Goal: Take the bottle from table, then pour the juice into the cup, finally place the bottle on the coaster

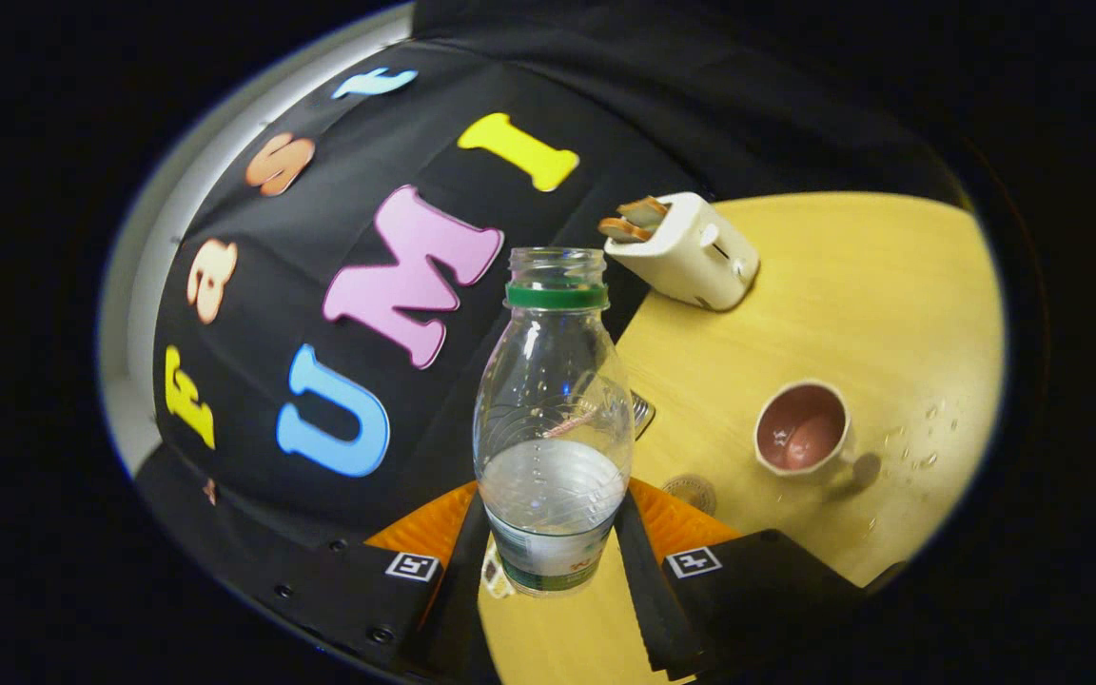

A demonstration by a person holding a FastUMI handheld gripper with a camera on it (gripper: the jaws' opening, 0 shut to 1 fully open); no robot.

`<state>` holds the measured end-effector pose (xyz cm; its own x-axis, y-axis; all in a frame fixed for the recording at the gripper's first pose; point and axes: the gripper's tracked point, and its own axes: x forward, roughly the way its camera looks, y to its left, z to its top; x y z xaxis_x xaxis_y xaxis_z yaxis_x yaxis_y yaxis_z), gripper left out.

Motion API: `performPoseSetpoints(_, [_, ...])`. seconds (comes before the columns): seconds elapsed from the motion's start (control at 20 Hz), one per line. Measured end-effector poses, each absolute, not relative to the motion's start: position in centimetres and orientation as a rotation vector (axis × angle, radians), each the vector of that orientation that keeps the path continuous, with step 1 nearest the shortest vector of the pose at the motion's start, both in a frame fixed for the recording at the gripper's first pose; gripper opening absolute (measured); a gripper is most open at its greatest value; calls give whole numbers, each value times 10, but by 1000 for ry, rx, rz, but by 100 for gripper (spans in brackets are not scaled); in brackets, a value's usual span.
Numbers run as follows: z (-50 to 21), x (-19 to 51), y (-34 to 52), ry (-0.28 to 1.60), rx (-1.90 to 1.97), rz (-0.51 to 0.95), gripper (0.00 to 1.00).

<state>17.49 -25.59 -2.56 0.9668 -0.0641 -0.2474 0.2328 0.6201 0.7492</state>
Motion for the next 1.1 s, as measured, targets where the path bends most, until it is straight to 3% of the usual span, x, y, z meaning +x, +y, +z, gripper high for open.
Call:
performPoseSetpoints(0.3, [-18,181,-236,179,394,-76,71])
performPoseSetpoints(0.6, [-68,213,-225,162,77,-67,72])
performPoseSetpoints(1.1, [-122,265,-229,168,-45,-141,73])
